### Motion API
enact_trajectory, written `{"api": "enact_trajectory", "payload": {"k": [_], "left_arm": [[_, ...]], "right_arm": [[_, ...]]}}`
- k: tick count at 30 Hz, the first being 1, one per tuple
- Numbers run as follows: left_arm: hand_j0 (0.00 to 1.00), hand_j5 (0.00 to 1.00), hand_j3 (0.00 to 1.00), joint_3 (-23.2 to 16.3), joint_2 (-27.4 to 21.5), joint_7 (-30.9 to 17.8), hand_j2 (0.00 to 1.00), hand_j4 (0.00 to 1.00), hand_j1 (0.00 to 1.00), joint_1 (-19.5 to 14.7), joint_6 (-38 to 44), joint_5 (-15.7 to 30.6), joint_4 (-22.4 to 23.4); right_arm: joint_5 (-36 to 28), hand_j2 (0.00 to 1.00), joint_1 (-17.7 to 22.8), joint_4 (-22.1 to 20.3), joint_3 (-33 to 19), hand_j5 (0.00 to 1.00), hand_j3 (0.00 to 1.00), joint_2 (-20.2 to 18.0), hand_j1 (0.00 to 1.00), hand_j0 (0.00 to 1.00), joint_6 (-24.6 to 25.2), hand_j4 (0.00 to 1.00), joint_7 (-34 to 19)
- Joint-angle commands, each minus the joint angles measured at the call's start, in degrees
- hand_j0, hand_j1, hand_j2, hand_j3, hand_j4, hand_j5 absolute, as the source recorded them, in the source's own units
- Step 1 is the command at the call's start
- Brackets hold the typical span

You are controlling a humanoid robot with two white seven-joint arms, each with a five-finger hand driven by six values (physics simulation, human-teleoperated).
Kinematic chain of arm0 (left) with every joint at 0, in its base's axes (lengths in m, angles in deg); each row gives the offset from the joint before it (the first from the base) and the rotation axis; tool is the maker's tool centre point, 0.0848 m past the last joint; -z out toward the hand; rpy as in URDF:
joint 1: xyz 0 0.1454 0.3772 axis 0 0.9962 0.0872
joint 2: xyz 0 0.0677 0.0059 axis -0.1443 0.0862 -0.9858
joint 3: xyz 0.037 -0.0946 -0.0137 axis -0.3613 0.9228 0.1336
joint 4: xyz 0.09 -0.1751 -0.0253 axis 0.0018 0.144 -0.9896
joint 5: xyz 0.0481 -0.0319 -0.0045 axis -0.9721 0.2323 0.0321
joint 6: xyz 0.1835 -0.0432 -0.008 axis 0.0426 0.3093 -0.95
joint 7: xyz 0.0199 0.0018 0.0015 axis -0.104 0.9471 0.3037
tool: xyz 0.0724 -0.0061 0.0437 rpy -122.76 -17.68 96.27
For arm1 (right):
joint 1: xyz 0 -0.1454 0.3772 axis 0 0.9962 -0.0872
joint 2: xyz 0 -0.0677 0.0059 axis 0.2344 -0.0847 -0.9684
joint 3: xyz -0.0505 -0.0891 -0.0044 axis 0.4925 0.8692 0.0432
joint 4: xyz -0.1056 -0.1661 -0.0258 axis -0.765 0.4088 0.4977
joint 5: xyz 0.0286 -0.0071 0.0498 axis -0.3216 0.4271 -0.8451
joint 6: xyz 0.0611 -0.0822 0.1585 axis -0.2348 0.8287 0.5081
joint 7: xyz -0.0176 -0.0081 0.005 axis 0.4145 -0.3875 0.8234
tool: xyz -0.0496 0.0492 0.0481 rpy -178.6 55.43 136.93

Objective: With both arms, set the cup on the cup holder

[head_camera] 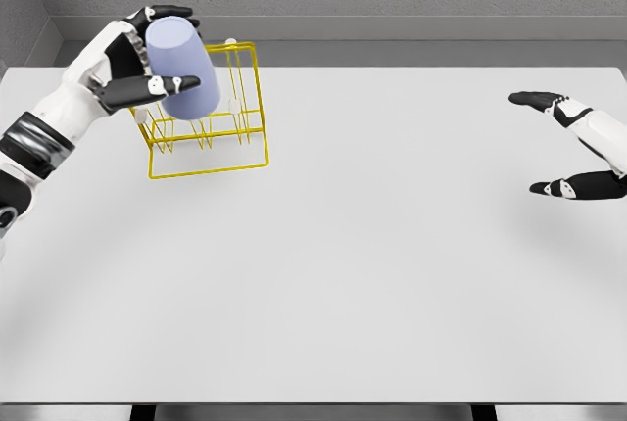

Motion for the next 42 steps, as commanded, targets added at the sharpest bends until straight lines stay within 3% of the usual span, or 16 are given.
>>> {"api": "enact_trajectory", "payload": {"k": [1, 17, 21, 30, 38, 42], "left_arm": [[0.68, 0.68, 0.68, 0.11, -0.12, 0.0, 0.68, 0.68, 0.68, 0.0, 0.0, 0.19, 0.34], [0.73, 0.73, 0.73, 0.02, 0.06, 0.0, 0.73, 0.73, 0.73, 0.62, 0.0, 0.1, 1.66], [0.99, 0.99, 0.99, 0.02, 0.15, -0.09, 0.99, 0.99, 0.99, 0.53, 0.35, -0.34, 1.84], [1.0, 1.0, 1.0, 0.02, 0.32, -0.09, 1.0, 1.0, 1.0, 0.09, 0.44, -0.43, 1.84], [0.92, 0.92, 0.92, -0.07, 0.41, 0.0, 0.92, 0.92, 0.92, -0.09, 0.35, -0.34, 1.75], [0.92, 0.92, 0.92, 0.02, -0.03, 0.0, 0.92, 0.92, 0.92, -0.09, 0.08, -0.17, 1.13]], "right_arm": [[-0.45, 1.0, 0.0, -0.02, 0.03, 1.0, 1.0, -0.05, 1.0, 1.0, 0.16, 1.0, 0.03], [-0.45, 1.0, -0.09, 0.16, -0.06, 1.0, 1.0, -0.05, 1.0, 1.0, 0.16, 1.0, 0.03], [-0.45, 1.0, 0.0, 0.24, -0.06, 1.0, 1.0, -0.05, 1.0, 1.0, 0.16, 1.0, 0.03], [-0.45, 1.0, 0.0, 0.16, -0.06, 1.0, 1.0, -0.05, 1.0, 1.0, 0.16, 1.0, 0.03], [-0.45, 1.0, 0.0, 0.51, -0.06, 1.0, 1.0, -0.05, 1.0, 1.0, 0.16, 1.0, 0.03], [-0.45, 1.0, 0.0, 0.51, -0.15, 1.0, 1.0, -0.05, 1.0, 1.0, 0.16, 1.0, 0.03]]}}
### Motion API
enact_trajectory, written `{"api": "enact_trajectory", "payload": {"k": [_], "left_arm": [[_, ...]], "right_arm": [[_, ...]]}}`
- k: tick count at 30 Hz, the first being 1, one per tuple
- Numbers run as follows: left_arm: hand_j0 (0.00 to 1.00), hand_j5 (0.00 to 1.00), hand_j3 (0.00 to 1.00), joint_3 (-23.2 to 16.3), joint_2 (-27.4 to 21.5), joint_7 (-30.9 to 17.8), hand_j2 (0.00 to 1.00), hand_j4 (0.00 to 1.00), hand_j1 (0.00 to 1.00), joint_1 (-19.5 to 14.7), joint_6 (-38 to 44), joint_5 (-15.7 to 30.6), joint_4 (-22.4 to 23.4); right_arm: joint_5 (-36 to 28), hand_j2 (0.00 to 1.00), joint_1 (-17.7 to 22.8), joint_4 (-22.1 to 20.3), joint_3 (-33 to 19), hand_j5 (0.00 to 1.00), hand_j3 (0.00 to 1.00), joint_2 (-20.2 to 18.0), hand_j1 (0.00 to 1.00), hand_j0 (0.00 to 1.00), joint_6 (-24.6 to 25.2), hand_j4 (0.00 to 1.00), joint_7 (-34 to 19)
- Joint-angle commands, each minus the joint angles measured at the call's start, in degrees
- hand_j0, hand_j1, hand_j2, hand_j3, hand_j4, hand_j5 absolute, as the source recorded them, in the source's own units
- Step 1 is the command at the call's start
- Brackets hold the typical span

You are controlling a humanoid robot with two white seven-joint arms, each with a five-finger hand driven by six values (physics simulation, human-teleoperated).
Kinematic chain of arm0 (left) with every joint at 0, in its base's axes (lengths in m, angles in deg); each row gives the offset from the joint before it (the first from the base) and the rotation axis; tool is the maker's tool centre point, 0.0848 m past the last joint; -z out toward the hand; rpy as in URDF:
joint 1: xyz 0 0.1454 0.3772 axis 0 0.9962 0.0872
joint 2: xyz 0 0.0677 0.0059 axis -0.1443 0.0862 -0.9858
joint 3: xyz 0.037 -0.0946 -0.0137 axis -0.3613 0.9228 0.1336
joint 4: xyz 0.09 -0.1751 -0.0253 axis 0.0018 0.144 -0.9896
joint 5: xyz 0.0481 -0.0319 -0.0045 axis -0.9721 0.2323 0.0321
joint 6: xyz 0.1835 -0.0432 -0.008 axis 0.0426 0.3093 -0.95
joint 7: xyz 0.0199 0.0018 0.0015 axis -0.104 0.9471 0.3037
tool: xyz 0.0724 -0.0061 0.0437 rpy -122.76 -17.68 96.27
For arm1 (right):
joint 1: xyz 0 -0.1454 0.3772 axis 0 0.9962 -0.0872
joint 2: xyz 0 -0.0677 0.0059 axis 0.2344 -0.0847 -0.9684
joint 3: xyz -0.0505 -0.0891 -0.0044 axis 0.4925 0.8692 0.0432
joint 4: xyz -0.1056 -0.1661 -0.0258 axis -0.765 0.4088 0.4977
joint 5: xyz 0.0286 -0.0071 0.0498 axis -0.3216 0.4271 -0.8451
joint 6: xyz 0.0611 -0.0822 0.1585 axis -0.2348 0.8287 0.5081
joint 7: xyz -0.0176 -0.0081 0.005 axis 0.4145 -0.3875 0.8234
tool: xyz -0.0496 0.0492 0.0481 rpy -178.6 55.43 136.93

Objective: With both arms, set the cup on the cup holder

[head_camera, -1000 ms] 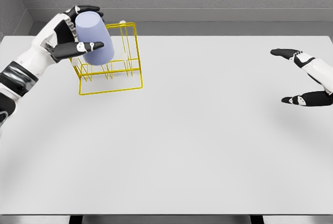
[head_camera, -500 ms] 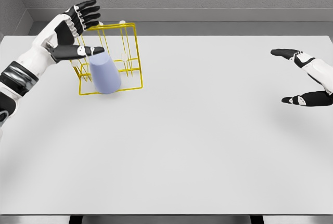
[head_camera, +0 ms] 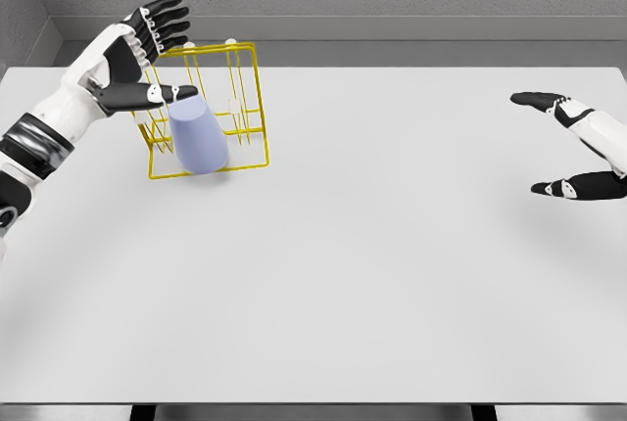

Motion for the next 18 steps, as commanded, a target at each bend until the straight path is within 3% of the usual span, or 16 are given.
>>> {"api": "enact_trajectory", "payload": {"k": [1, 3, 10, 13, 18], "left_arm": [[0.94, 0.94, 0.94, 0.07, -0.35, 0.01, 0.94, 0.94, 0.94, 0.0, -0.18, 0.36, -0.36], [1.0, 1.0, 1.0, 0.07, -0.79, 0.01, 1.0, 1.0, 1.0, 0.0, -0.18, 0.36, -0.97], [1.0, 1.0, 1.0, 0.24, -7.81, 0.01, 1.0, 1.0, 1.0, 0.18, -1.94, 0.36, -2.47], [1.0, 1.0, 1.0, 0.59, -12.39, 0.01, 1.0, 1.0, 1.0, 1.41, -2.56, 0.36, -2.29], [1.0, 1.0, 1.0, 2.71, -13.0, 0.01, 1.0, 1.0, 1.0, 5.27, -5.46, 0.36, -2.2]], "right_arm": [[-0.47, 1.0, 0.0, 0.01, -0.03, 1.0, 1.0, -0.05, 1.0, 1.0, 0.16, 1.0, 0.03], [-0.47, 1.0, 0.0, 0.01, -0.03, 1.0, 1.0, -0.05, 1.0, 1.0, 0.16, 1.0, 0.03], [-0.55, 1.0, 1.23, -0.26, -0.12, 1.0, 1.0, 0.83, 1.0, 1.0, 0.16, 1.0, 0.03], [-0.64, 1.0, 1.32, -0.61, -0.12, 1.0, 1.0, 1.09, 1.0, 1.0, 0.16, 1.0, 0.03], [-0.73, 1.0, 1.32, -0.52, -0.12, 1.0, 1.0, 1.09, 1.0, 1.0, 0.16, 1.0, 0.03]]}}
